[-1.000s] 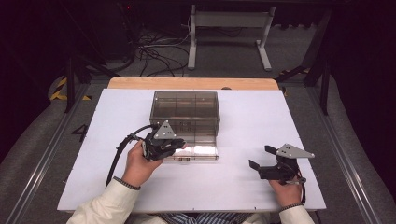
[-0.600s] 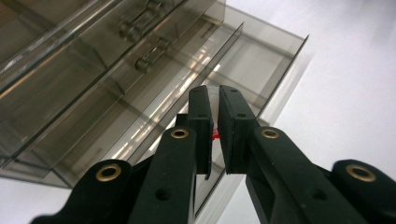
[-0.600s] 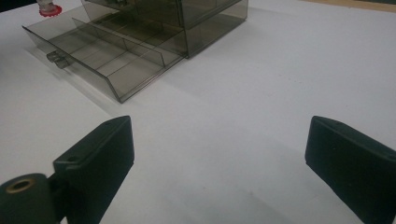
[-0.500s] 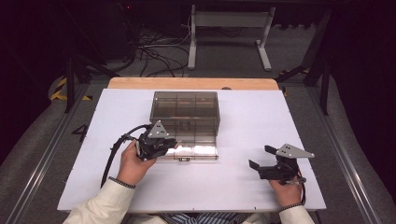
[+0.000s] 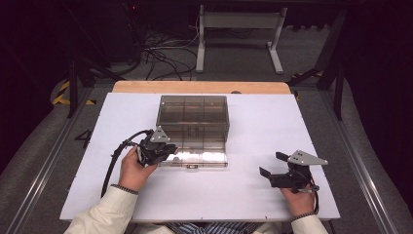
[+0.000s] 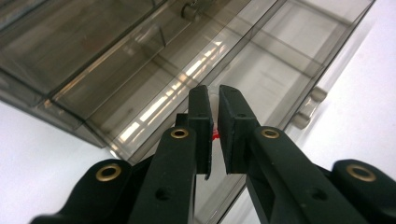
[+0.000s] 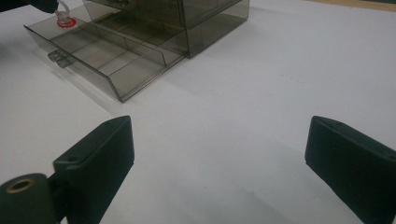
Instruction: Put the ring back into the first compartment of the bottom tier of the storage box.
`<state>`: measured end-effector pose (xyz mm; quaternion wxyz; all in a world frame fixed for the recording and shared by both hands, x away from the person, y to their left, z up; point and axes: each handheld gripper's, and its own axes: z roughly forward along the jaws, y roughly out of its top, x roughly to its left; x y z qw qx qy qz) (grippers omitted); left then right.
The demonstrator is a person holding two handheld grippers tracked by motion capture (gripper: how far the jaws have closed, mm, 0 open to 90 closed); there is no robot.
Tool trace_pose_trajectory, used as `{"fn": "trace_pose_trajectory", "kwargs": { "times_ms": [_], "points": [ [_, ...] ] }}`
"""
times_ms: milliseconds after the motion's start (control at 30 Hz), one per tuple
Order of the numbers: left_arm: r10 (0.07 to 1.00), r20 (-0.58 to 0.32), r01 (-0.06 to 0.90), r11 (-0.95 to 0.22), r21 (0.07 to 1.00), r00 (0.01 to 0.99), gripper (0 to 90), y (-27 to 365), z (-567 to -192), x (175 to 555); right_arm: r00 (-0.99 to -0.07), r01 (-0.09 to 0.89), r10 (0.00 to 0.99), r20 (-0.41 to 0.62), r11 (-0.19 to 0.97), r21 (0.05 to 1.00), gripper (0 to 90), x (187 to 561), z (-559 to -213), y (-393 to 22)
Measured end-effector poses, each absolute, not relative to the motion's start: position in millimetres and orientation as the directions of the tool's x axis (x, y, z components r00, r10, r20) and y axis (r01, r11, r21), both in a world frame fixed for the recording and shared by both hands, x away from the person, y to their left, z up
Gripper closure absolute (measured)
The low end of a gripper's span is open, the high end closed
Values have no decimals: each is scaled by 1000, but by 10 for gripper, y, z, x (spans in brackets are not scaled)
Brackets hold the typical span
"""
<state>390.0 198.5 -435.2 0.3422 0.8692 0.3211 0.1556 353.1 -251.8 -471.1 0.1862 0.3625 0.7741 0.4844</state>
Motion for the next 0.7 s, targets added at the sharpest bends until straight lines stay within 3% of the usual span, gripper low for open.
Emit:
{"fn": "trace_pose_trajectory", "kwargs": {
  "times_ms": [700],
  "points": [
    [674,24,487,-557,673,738,839,2066,-4455,3934,-669,383,740,69,263,886,86,3529,-4711,-2510]
  ]
}}
